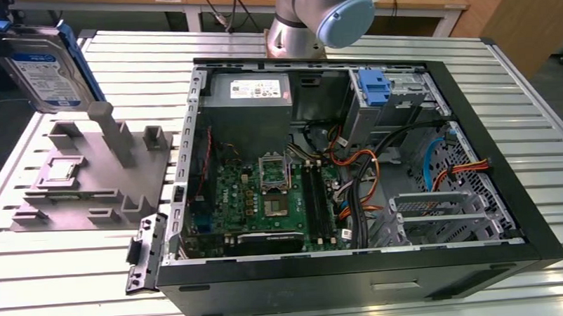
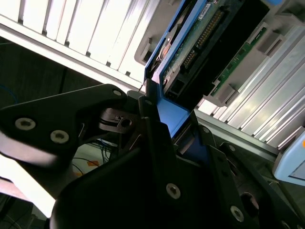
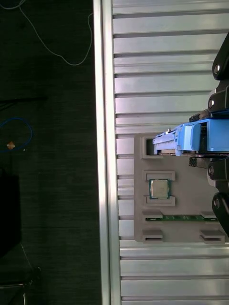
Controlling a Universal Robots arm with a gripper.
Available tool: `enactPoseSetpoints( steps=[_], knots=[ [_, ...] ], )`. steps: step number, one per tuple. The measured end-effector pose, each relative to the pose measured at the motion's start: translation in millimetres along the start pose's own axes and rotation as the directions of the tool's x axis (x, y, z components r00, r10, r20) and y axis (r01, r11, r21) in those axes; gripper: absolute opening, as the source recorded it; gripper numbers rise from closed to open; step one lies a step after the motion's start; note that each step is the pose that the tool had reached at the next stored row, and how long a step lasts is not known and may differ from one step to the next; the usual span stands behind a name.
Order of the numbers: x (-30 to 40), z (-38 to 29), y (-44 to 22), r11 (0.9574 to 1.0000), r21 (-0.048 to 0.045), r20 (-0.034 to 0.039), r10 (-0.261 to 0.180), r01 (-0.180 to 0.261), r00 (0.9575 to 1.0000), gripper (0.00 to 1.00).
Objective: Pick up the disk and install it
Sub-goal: 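Pick up the disk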
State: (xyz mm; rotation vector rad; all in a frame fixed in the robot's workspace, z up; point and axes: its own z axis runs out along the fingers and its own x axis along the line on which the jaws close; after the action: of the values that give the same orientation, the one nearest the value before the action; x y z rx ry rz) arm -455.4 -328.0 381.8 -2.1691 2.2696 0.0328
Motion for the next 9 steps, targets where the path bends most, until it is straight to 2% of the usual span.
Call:
enactPoseSetpoints(
  steps=[9],
  knots=[
    [-0.1, -3.5, 0.0, 1.0000, 0.0001, 0.0001, 0.000, 0.000, 1.0000, 0.36]
  ],
)
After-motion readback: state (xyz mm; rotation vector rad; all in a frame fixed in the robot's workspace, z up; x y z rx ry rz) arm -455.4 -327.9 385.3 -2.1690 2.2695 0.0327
